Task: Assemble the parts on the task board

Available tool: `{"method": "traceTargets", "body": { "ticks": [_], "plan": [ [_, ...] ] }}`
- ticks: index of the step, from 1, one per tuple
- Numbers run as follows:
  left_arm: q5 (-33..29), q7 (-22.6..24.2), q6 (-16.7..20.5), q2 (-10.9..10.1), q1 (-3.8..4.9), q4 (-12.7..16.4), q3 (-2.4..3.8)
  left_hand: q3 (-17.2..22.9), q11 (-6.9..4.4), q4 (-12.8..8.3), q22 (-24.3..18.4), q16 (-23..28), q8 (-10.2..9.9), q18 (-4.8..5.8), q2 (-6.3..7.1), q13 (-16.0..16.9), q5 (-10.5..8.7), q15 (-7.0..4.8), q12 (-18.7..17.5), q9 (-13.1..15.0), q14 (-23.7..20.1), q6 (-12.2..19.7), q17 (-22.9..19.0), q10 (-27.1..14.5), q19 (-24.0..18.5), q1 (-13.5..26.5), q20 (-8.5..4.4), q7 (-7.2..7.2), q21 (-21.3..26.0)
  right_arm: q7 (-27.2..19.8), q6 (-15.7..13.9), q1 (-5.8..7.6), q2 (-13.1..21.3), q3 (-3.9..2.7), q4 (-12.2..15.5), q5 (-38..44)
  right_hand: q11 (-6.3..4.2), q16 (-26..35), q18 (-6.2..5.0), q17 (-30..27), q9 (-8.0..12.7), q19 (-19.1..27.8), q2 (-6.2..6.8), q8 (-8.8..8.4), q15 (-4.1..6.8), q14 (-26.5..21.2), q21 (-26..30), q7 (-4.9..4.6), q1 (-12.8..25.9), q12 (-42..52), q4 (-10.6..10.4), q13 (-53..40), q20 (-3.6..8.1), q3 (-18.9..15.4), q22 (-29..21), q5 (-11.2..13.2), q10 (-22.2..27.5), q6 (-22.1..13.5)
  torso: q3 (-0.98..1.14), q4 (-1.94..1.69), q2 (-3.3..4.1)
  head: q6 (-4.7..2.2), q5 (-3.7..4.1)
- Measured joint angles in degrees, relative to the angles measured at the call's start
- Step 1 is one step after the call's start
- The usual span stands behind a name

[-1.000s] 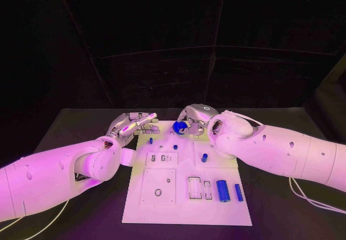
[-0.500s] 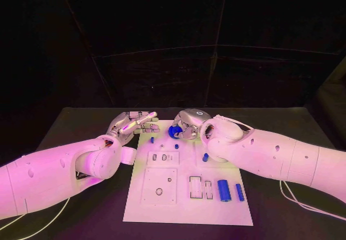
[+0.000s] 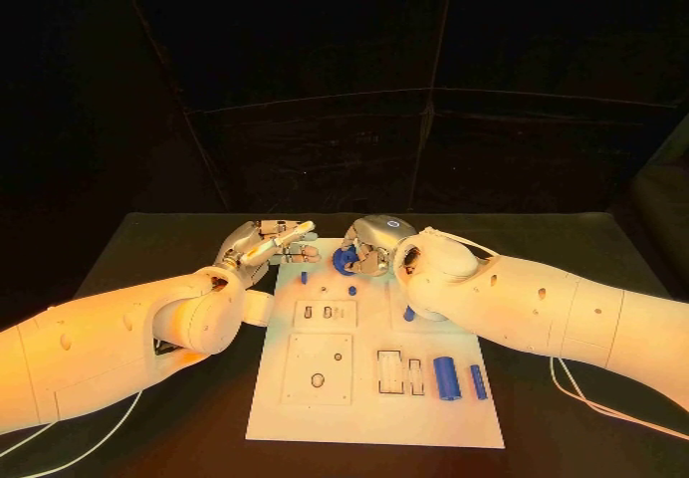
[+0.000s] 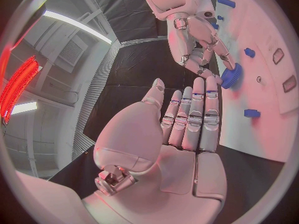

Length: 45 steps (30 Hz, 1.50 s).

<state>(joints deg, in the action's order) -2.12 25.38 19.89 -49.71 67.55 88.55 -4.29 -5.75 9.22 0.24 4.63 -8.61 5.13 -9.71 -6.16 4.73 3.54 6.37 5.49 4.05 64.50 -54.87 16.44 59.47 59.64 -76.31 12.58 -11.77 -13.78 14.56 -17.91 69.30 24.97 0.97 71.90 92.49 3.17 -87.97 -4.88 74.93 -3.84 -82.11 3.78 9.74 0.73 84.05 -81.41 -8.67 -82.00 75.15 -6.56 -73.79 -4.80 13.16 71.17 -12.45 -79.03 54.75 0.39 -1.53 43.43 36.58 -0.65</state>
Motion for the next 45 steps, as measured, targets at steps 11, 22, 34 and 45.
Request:
{"method": "traceTargets", "body": {
  "ticks": [11,22,34,45],
  "plan": [
    [-0.05,0.0,0.0,0.05,0.02,-0.04,0.0,0.0,0.0,0.0,0.0,0.0,0.0,0.0,0.0,0.0,0.0,0.0,0.0,0.0,0.0,0.0,-0.01,0.0,0.0,0.0,0.0,0.0,0.0,0.26,0.46,-0.01,-0.54,-0.02,-0.64,0.21,0.32,0.0,0.0,-0.01,-0.2,-0.14,1.92,-1.64,0.0,0.0,0.0,-0.02,4.74,-0.61,-2.04,0.59,-0.14,-1.22,0.15,1.95,0.33,-1.1,-0.01,0.01,-0.03,0.12,-0.12],
    [-0.08,-0.07,-0.01,0.06,0.04,-0.04,0.0,0.0,0.0,0.0,0.0,0.0,0.0,0.0,0.0,0.01,0.0,0.0,0.0,0.0,0.0,0.0,-0.01,0.0,0.0,0.0,0.0,0.0,0.0,0.6,1.16,-0.13,-0.58,0.04,-1.21,0.0,1.03,0.0,0.0,-0.01,0.03,-0.2,2.46,-3.77,-0.14,-0.15,0.0,-0.66,9.63,-1.78,-6.38,1.5,-0.64,-6.41,0.23,4.82,1.04,-3.29,0.0,0.04,-0.03,0.13,-0.14],
    [-0.1,-0.13,-0.01,0.09,0.05,-0.08,0.0,-0.16,0.0,-0.16,0.0,0.24,0.0,0.0,0.0,0.01,0.0,0.0,0.0,0.0,0.0,0.0,0.05,0.0,0.0,0.0,0.0,0.0,0.0,0.66,2.66,0.02,-0.32,-0.06,-1.32,-1.88,1.03,0.0,-0.01,-0.02,-0.09,-0.2,0.65,-3.83,-0.43,-0.02,-0.21,-0.56,13.18,-1.78,-9.83,1.03,-0.64,-11.75,0.36,3.92,1.04,-2.96,0.03,0.06,-0.03,0.08,-0.03],
    [-0.11,-0.18,-0.02,0.13,0.05,-0.08,0.0,-0.16,0.0,-0.16,0.0,0.24,0.0,0.0,0.0,0.01,0.0,0.0,0.0,0.0,0.0,0.0,0.05,0.0,0.0,0.0,0.0,0.0,0.0,1.45,3.62,-0.11,0.36,0.0,-1.49,-2.66,1.03,0.0,0.91,-0.02,-0.02,-0.41,-0.45,-4.47,-0.43,-0.02,-0.47,-0.76,12.55,-1.59,-9.75,0.54,-0.84,-13.39,0.88,2.39,1.04,-2.77,0.03,0.07,-0.03,0.21,-0.01]
  ]
}}
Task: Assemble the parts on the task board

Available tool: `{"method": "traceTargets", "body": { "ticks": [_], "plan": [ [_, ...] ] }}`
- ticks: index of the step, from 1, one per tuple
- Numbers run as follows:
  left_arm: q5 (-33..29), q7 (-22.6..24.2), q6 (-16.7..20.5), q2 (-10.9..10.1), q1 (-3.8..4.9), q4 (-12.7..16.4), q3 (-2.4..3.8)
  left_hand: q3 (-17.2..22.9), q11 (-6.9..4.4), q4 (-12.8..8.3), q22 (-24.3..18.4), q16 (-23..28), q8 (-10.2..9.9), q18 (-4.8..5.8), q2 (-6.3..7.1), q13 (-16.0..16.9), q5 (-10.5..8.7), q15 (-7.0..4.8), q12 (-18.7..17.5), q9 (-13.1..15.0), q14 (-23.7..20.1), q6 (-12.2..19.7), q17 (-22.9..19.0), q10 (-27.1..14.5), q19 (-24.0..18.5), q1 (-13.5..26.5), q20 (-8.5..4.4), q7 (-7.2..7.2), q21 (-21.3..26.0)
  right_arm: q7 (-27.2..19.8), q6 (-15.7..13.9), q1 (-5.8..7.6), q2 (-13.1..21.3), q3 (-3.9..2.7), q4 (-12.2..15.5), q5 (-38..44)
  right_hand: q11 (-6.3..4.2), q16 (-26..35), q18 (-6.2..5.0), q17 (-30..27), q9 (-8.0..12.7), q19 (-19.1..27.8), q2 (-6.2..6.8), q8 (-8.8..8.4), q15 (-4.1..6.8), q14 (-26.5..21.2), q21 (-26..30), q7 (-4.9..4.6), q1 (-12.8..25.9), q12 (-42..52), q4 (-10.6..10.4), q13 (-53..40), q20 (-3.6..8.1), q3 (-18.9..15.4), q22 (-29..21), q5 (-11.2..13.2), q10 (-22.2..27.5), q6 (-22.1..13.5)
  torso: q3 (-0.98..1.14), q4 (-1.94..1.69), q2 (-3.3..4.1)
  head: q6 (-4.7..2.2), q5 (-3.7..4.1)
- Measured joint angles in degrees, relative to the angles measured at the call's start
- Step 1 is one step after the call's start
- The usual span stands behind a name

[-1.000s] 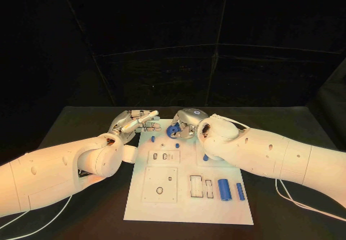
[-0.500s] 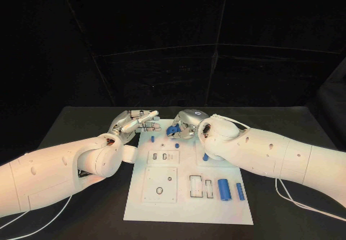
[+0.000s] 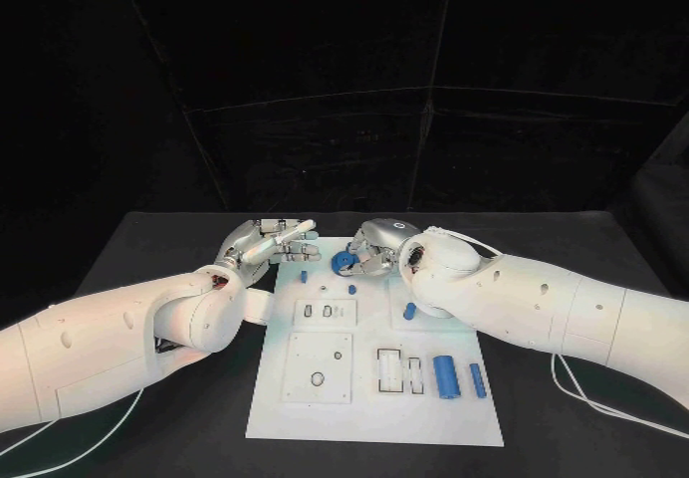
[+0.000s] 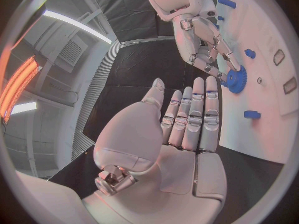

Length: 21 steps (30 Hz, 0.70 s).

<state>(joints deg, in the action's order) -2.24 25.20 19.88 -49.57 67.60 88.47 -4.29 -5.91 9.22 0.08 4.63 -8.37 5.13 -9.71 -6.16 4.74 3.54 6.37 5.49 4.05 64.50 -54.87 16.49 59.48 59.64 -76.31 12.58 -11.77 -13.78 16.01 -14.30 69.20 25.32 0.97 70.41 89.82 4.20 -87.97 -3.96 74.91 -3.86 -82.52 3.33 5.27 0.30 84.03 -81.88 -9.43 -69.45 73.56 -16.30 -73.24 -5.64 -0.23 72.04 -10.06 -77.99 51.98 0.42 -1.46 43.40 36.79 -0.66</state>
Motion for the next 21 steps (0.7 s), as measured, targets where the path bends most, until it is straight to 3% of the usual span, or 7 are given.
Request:
{"method": "traceTargets", "body": {
  "ticks": [5,13,17,21],
  "plan": [
    [0.0,-0.01,-0.01,0.0,0.0,0.0,0.0,0.0,0.0,0.0,0.0,0.0,0.0,0.0,0.0,0.0,0.0,0.0,0.0,0.0,0.0,0.0,0.0,0.0,0.0,0.0,0.0,0.0,0.0,0.03,-0.92,0.01,0.64,0.01,0.64,-0.42,0.01,0.0,0.0,0.0,-0.14,-0.19,-1.88,0.01,0.0,0.0,-0.45,0.2,-1.12,1.19,0.04,-1.1,-0.2,-0.61,0.79,-3.01,-0.85,0.21,0.0,0.01,0.0,0.02,0.0],
    [-0.02,-0.03,-0.02,-0.23,0.0,-0.11,0.0,0.17,0.0,-0.16,0.0,0.0,0.0,0.0,0.0,0.0,0.0,0.0,0.0,0.0,0.0,0.0,0.05,0.0,0.0,0.0,0.0,0.0,0.0,-2.75,-8.21,-0.02,5.24,0.08,5.49,-3.55,-0.1,-0.21,-0.01,0.0,-0.13,-0.41,-3.4,0.01,0.0,0.0,-0.68,0.2,-2.89,1.6,1.08,-1.53,0.02,-1.65,1.44,-6.32,-1.14,0.21,0.03,0.09,-0.04,-0.22,0.05],
    [-0.02,-0.04,-0.02,-0.46,0.0,-0.2,0.0,0.17,0.0,-0.16,0.0,0.0,0.0,0.0,0.0,0.0,0.0,0.0,0.0,0.0,0.0,0.0,0.04,0.0,0.0,0.0,0.0,0.0,0.0,-5.69,-11.73,-0.01,9.98,0.08,9.19,-6.64,-0.1,-0.21,-0.01,0.0,-0.13,-0.41,-2.85,-0.24,0.0,0.0,-0.68,0.2,-3.88,1.35,1.56,-1.31,0.02,-2.13,1.44,-7.13,-1.14,0.21,0.04,0.23,-0.1,-0.48,-0.08],
    [-0.03,-0.05,-0.02,-0.62,0.0,-0.48,0.0,0.17,0.0,-0.16,0.0,0.0,0.0,0.0,-0.24,-0.03,0.0,0.0,0.0,0.0,0.0,0.0,0.04,0.0,0.0,-0.24,0.0,0.0,0.0,-8.66,-13.11,0.25,15.11,0.1,11.76,-10.68,0.03,0.0,-0.02,0.0,-0.13,-0.41,-2.49,-0.24,0.0,0.0,-0.67,0.2,-6.08,0.7,2.48,-0.89,0.02,-2.93,1.17,-6.49,-0.99,0.21,0.07,0.52,-0.19,-0.85,0.07]
  ]
}}
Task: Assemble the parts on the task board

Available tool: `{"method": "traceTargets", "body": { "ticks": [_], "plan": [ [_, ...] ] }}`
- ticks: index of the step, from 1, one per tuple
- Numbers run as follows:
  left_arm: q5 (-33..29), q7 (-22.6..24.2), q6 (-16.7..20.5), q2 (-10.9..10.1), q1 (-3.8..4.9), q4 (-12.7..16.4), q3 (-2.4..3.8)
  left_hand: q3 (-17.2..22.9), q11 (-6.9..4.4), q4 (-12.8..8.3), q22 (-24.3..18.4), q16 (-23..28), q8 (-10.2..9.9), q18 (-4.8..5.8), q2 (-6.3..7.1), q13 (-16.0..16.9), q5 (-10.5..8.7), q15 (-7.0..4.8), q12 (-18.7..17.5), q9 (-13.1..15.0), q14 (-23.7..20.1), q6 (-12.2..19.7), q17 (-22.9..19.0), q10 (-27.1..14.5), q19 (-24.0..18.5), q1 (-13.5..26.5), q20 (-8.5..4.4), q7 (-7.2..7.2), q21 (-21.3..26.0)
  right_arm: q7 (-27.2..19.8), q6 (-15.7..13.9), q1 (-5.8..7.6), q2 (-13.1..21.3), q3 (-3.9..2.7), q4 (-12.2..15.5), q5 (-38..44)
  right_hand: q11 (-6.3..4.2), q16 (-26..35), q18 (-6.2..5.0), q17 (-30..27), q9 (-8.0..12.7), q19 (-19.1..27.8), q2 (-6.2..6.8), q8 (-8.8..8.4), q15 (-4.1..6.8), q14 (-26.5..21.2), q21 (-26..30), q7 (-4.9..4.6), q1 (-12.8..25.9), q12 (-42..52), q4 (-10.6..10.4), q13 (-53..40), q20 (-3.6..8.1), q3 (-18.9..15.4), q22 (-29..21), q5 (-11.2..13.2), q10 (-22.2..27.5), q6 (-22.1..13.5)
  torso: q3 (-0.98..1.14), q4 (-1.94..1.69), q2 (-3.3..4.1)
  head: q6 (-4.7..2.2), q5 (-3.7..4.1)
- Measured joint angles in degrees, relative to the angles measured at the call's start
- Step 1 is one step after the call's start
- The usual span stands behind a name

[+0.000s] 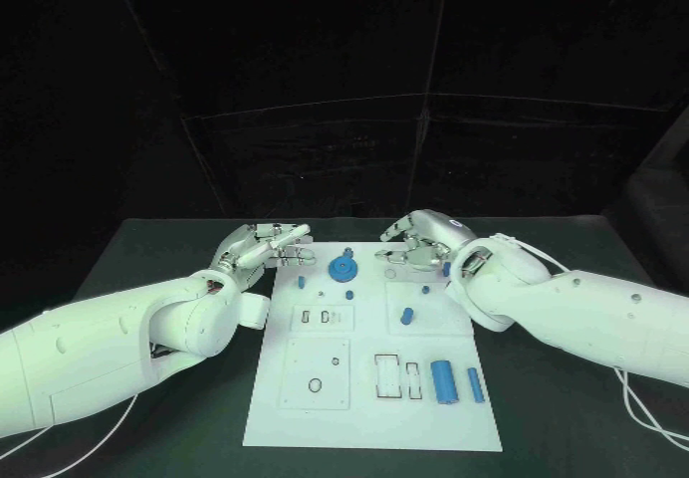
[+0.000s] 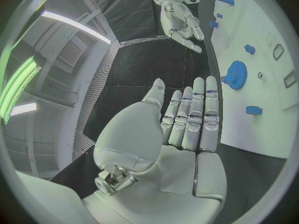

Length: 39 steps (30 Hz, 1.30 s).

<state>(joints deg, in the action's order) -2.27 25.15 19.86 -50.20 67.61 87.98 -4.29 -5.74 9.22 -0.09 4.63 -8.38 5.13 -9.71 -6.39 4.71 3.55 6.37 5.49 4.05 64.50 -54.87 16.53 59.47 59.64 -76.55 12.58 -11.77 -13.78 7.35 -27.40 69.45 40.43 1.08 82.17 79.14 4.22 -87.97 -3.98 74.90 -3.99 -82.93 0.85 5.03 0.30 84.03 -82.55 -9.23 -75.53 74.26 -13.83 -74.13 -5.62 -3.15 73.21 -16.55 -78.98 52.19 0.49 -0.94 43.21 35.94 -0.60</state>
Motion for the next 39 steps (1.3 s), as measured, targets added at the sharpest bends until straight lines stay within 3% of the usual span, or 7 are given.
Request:
{"method": "traceTargets", "body": {
  "ticks": [4,9,13,18,24,31,39],
  "plan": [
    [-0.01,0.04,0.0,-0.09,0.0,-0.43,0.0,0.06,0.0,-0.05,0.0,0.0,0.0,0.0,0.0,-0.02,0.0,0.0,0.0,0.0,0.0,0.0,0.09,0.0,0.0,0.0,0.0,0.0,0.0,-3.39,-0.53,0.22,5.34,0.0,0.61,-5.25,-0.23,0.0,0.0,0.0,0.0,0.0,0.82,0.0,0.0,0.0,0.0,0.21,-3.09,-0.5,2.06,0.45,0.0,-0.2,-0.32,0.03,0.6,0.21,0.12,0.54,-0.12,-0.34,0.16],
    [-0.01,0.19,0.0,-0.1,0.0,-0.67,-0.01,0.32,0.0,-0.31,0.0,0.22,0.0,0.0,-0.22,-0.02,0.0,0.0,0.0,0.0,0.0,0.0,0.21,0.0,0.18,-0.22,-0.18,0.0,0.0,-7.6,-0.43,0.24,10.16,0.04,0.49,-11.0,-0.24,0.0,0.0,0.0,0.01,0.0,1.39,0.0,0.0,0.0,0.01,0.22,-6.64,-1.13,4.42,0.79,0.0,-0.16,-0.42,-0.47,1.0,0.62,0.41,1.37,-0.23,-0.59,1.1],
    [-0.01,0.27,-0.09,0.03,0.0,-0.67,-0.01,0.32,-0.21,-0.31,0.0,0.22,0.0,0.0,-0.22,-0.02,0.0,0.0,0.0,0.0,0.0,-0.02,0.29,0.21,0.19,-0.22,-0.19,0.02,0.0,-9.99,0.36,0.23,11.77,0.06,-0.27,-14.04,-0.23,0.0,0.0,0.0,0.01,0.0,1.61,0.0,0.0,0.0,0.01,0.21,-8.87,-1.75,5.79,1.21,0.0,0.27,-0.56,-0.63,1.41,0.61,0.72,1.85,-0.27,-0.59,1.66],
    [-0.04,0.3,-0.33,0.33,0.0,-0.69,-0.01,0.31,-0.22,-0.31,0.0,0.22,0.0,0.0,-0.22,-0.01,0.0,0.0,0.0,0.05,0.0,-0.21,0.28,0.22,0.19,-0.22,-0.19,0.21,0.0,-11.46,2.43,0.09,12.27,0.1,-1.92,-15.87,-0.43,0.0,0.0,0.01,0.01,0.0,1.62,0.0,0.0,0.0,0.02,0.21,-9.29,-2.09,6.15,1.57,0.0,0.32,-0.7,-0.63,1.62,0.61,1.21,2.32,-0.23,-0.57,1.6],
    [-0.11,0.3,-0.74,0.41,-0.08,-0.98,-0.01,0.32,-0.22,-0.31,0.0,0.22,0.0,0.0,-0.22,-0.01,0.0,0.0,0.0,0.05,0.0,-0.21,0.28,0.22,0.19,-0.22,-0.19,0.21,0.0,-12.06,4.86,-0.21,11.58,0.15,-5.03,-16.21,-0.43,0.0,0.0,0.04,0.01,0.0,1.62,0.01,0.0,0.0,0.25,0.21,-9.29,-2.22,6.15,1.69,0.0,0.32,-0.75,-0.29,1.62,0.61,1.48,2.33,-0.1,-0.4,1.86],
    [-0.17,0.3,-1.06,0.57,-0.27,-1.35,-0.04,0.47,-0.22,-0.47,0.0,0.22,0.0,0.0,-0.22,-0.01,0.0,0.0,0.0,0.05,0.0,-0.21,0.33,0.22,0.19,-0.22,-0.19,0.21,0.0,-12.29,6.51,-0.85,10.23,0.16,-7.04,-15.9,-0.43,0.0,-0.01,0.04,0.01,0.0,1.62,0.01,0.0,0.0,0.25,0.21,-9.29,-2.22,6.15,1.69,0.0,0.32,-0.75,0.03,1.62,0.61,1.85,2.01,0.04,-0.21,2.23],
    [-0.22,0.26,-1.3,0.85,-0.33,-1.51,-0.04,0.47,-0.22,-0.47,0.0,0.22,0.0,0.0,-0.26,0.0,0.0,0.0,0.0,0.05,0.0,-0.21,0.33,0.22,0.19,-0.26,-0.19,0.21,0.0,-12.38,7.52,-1.59,9.26,0.19,-7.74,-15.23,-0.43,0.0,-0.01,0.03,0.01,0.0,1.63,-0.22,0.0,0.0,0.25,0.21,-9.29,-2.22,6.3,1.68,0.0,0.47,-0.51,0.26,1.62,0.61,1.95,1.98,0.1,-0.25,2.95]
  ]
}}
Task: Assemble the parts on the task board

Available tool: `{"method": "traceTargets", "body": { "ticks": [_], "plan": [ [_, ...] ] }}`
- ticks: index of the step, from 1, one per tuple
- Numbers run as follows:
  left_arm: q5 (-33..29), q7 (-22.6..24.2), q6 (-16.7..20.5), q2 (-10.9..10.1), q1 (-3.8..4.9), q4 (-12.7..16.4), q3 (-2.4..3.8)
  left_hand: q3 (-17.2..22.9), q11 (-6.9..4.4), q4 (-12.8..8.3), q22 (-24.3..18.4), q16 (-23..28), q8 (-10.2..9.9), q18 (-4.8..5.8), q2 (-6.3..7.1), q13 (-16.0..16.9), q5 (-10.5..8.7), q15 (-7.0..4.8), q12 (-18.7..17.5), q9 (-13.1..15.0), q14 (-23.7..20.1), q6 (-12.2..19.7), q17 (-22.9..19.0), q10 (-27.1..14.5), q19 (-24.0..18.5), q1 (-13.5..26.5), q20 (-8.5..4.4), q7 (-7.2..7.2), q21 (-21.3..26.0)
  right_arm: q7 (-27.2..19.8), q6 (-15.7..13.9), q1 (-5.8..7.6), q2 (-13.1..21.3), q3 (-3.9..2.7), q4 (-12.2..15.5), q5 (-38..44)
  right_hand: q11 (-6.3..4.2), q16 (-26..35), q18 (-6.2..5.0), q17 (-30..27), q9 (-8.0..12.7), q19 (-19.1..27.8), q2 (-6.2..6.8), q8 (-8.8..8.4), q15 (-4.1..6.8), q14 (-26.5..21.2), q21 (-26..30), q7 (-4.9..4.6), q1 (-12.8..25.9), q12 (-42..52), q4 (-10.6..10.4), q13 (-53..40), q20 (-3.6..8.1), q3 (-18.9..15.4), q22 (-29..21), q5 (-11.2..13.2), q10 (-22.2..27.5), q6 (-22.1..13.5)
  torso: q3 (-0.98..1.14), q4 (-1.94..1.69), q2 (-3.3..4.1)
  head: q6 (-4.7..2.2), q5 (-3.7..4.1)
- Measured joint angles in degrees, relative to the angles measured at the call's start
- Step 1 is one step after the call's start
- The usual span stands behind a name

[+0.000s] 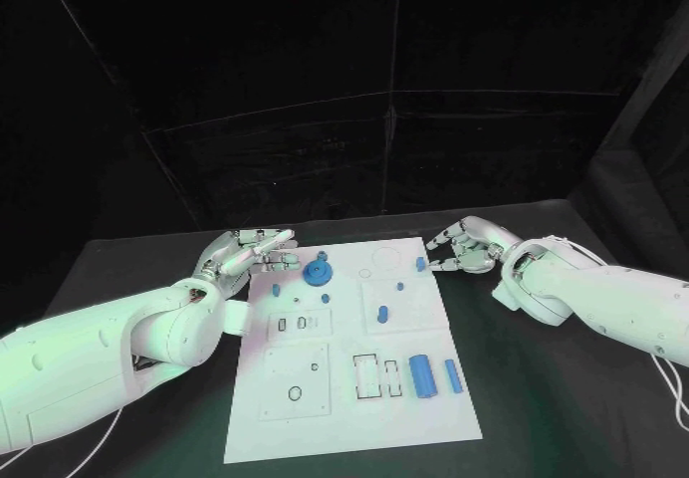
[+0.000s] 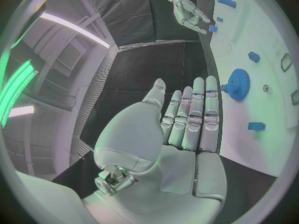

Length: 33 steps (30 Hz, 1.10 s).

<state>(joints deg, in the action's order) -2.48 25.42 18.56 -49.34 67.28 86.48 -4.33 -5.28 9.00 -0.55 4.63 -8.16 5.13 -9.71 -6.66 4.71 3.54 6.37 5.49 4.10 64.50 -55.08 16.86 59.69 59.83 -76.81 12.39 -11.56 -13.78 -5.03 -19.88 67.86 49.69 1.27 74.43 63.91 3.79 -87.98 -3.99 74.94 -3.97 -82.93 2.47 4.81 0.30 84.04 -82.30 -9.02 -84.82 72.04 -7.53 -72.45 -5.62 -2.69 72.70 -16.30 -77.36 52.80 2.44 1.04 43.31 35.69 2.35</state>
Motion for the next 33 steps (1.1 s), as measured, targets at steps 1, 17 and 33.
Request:
{"method": "traceTargets", "body": {
  "ticks": [1,17,33],
  "plan": [
    [0.0,0.0,-0.02,0.01,0.0,-0.03,0.0,0.0,0.0,0.0,0.0,0.0,0.0,0.0,-0.19,0.0,0.0,0.0,0.0,0.0,0.0,0.0,0.0,0.0,0.0,-0.19,0.0,0.0,0.0,0.0,0.1,-0.04,-0.13,0.0,-0.07,0.06,0.0,0.0,0.0,0.0,0.0,0.0,0.0,0.0,0.0,0.0,0.0,0.0,0.0,0.0,0.0,-0.05,0.0,0.0,0.08,0.0,0.0,0.0,0.0,0.0,0.01,0.08,0.01],
    [-0.05,-0.06,-0.17,0.27,-0.03,-0.29,0.0,0.17,0.0,-0.17,0.0,0.22,0.0,0.0,-0.19,0.0,0.0,0.0,0.0,0.0,0.0,0.0,0.06,0.0,0.0,-0.19,0.0,0.0,0.0,0.44,1.87,-1.03,-1.63,-0.06,-0.51,1.84,0.1,0.0,0.0,-0.01,-0.13,0.0,-0.76,0.3,0.0,0.0,0.0,0.03,-0.75,0.3,0.34,-0.81,0.0,0.34,0.38,0.23,0.1,0.78,-0.1,-0.09,0.0,0.68,0.11],
    [-0.08,-0.14,-0.17,0.54,-0.03,-0.41,0.0,0.33,0.0,-0.33,0.0,0.22,0.0,0.0,-0.43,0.01,0.0,0.0,0.0,-0.01,0.0,0.0,0.11,0.0,0.0,-0.43,0.0,0.0,0.0,1.31,1.8,-1.12,-2.86,-0.06,-1.14,2.31,-0.01,0.0,0.0,-0.02,-0.17,0.0,-2.12,0.95,0.0,0.0,0.0,0.31,-0.56,0.87,0.3,-1.29,0.0,0.98,0.6,0.22,-0.44,2.16,-0.1,-0.03,-0.02,0.83,0.04]
  ]
}}
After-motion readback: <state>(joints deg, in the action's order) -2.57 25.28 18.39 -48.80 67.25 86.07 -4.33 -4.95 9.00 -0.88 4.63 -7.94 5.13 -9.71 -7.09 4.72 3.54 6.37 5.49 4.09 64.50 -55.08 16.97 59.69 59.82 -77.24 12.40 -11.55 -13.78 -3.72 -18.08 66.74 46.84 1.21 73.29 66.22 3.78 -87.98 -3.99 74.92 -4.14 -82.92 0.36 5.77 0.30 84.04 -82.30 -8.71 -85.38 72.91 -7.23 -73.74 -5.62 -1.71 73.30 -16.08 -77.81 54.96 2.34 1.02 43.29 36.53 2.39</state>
